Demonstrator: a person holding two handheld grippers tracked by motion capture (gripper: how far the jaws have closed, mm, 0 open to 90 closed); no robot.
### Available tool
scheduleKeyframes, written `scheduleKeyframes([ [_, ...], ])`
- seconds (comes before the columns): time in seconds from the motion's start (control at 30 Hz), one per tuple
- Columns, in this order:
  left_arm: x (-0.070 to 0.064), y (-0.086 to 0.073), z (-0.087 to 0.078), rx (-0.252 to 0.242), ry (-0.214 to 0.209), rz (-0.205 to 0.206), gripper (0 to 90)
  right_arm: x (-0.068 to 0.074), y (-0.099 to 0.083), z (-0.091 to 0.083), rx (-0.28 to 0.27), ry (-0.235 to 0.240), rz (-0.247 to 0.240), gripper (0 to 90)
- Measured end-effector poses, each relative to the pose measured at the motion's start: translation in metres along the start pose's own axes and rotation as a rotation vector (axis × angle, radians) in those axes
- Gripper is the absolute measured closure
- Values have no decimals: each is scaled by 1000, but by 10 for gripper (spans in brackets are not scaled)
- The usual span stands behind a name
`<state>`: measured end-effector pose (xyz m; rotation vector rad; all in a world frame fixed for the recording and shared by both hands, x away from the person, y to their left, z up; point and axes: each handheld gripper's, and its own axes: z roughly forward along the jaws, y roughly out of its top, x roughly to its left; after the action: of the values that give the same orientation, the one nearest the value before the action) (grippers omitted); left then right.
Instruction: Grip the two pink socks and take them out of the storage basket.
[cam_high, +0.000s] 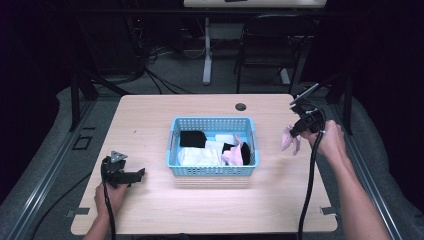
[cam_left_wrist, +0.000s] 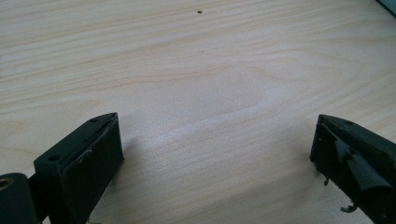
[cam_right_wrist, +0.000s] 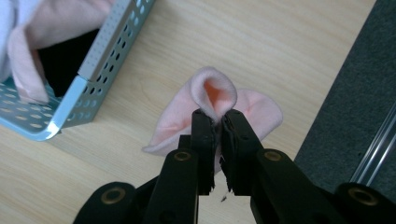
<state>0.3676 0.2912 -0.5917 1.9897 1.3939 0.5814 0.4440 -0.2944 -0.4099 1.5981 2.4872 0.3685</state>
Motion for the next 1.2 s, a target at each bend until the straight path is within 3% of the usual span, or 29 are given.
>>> scheduleKeyframes([
  [0.17, 0, 0, 0, 0, 0, 0, 22, -2, -5, 27, 53, 15, 1, 832],
  [0.4, 0, 0, 0, 0, 0, -1, 22, -3, -12, 55, 69, 35, 34, 821],
  [0.5, 0, 0, 0, -1, 0, -2, 22, -5, -13, 62, 81, 50, 48, 791],
  [0.6, 0, 0, 0, -1, 0, -2, 22, -6, -14, 65, 88, 54, 55, 690],
  [0.67, 0, 0, 0, 2, 0, 2, 22, -5, -14, 65, 92, 46, 51, 639],
  [0.73, 0, 0, 0, 2, 0, 3, 22, -5, -15, 59, 61, 44, 51, 478],
  [0.83, 0, 0, 0, 3, -1, 3, 22, -3, -13, 46, 46, 52, 25, 341],
  [0.97, 0, 0, 0, 3, 0, 2, 22, 3, -10, 33, 7, 76, 14, 225],
  [1.0, 0, 0, 0, 3, 0, 3, 22, 7, -7, 23, -14, 91, 4, 144],
  [1.2, 0, 0, 0, 2, 0, 3, 22, 28, 3, 2, -71, 109, -63, 18],
])
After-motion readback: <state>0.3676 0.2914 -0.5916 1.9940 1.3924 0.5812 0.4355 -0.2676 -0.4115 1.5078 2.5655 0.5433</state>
